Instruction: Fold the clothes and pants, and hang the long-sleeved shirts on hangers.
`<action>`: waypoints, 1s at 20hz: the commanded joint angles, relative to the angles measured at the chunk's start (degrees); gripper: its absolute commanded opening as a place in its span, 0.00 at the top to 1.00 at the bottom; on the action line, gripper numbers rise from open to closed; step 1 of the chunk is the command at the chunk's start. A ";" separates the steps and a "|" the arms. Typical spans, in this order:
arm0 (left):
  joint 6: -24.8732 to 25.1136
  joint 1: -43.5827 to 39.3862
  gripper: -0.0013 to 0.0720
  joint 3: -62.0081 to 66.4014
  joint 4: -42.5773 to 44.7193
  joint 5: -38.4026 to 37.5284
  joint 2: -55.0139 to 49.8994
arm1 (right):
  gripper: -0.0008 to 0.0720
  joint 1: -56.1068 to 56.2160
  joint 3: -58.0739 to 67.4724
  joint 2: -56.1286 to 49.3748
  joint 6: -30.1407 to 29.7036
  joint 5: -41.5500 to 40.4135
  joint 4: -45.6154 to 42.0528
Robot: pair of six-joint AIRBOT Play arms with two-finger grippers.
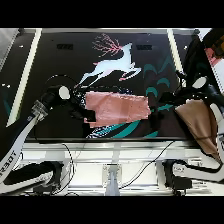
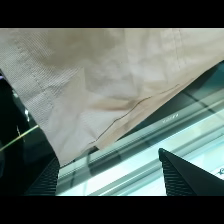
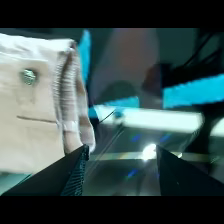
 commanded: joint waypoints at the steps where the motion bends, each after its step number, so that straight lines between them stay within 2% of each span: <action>1: -0.02 -0.02 0.01 0.04 -0.15 -0.70 0.24 | 0.35 -6.91 2.56 -7.74 -12.07 11.13 15.89; 3: -0.04 -0.02 0.02 0.04 -0.15 -0.70 0.24 | 0.04 -6.95 2.58 -10.27 -13.18 7.85 18.43; 4: -0.04 -0.02 0.02 0.04 -0.15 -0.68 0.22 | 0.02 -6.47 2.58 -10.82 -13.09 5.05 18.38; 8: -0.07 -0.02 0.02 0.04 -0.15 -0.28 0.22 | 0.04 -2.29 2.58 -12.70 -12.28 -3.23 17.97; 19: -0.02 -0.02 0.02 0.04 -0.13 0.68 0.00 | 0.05 11.08 2.58 -16.68 -15.65 -0.17 17.70; 20: -0.02 -0.02 0.02 0.04 -0.13 0.68 0.00 | 0.09 12.11 2.58 -16.65 -16.96 -0.20 17.70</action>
